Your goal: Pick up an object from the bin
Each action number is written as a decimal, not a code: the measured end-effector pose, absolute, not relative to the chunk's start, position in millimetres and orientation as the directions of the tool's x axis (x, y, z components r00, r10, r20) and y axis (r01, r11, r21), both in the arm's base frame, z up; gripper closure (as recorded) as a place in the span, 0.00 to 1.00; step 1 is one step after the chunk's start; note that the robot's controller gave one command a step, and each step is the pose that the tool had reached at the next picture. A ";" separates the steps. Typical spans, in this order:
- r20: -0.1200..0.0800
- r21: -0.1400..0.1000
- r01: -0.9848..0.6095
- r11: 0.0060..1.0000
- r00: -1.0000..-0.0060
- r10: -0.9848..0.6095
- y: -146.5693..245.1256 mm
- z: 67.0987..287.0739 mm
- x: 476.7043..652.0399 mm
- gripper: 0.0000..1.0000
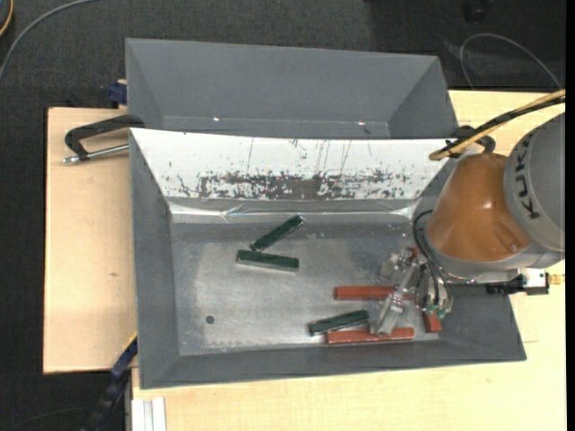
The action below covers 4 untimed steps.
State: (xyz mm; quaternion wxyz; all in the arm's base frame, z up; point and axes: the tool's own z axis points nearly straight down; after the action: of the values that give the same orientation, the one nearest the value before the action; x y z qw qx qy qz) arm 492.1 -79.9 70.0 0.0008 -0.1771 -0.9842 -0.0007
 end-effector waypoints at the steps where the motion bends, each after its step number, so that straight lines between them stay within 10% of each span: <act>1: 0.000 0.001 0.348 0.938 -0.938 0.348 -79.3 70.7 492.9 0.00; 2: 0.000 0.001 0.347 0.938 -0.938 0.347 -79.1 70.7 492.8 1.00; 3: -0.004 0.001 0.346 0.938 -0.938 0.346 -78.7 76.6 494.2 1.00; 4: -0.012 0.003 0.345 0.939 -0.939 0.345 -78.6 156.9 496.8 1.00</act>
Offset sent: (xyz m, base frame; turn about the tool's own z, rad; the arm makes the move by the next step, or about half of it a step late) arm 0.0000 0.0000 0.0000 0.0000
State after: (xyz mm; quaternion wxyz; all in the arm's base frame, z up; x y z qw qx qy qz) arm 496.8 -78.6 156.9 -0.0061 -0.1752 -0.9845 -0.0005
